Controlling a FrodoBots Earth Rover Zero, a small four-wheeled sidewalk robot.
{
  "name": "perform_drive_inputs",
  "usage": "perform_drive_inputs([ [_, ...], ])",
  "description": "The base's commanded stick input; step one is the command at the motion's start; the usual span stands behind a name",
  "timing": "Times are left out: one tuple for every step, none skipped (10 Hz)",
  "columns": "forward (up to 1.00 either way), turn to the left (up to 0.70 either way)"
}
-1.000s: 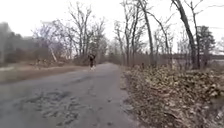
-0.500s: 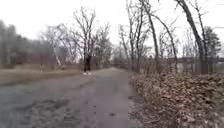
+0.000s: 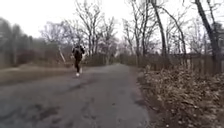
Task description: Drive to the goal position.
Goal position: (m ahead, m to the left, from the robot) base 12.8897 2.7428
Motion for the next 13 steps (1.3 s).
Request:
perform_drive_inputs([
  [1.0, 0.0],
  [1.0, 0.0],
  [1.0, 0.0],
  [1.0, 0.0],
  [1.0, 0.0],
  [1.0, 0.0],
  [1.0, 0.0],
  [1.0, 0.0],
  [1.0, 0.0],
  [1.0, 0.0],
  [1.0, 0.0],
  [1.0, 0.0],
  [1.0, 0.0],
])
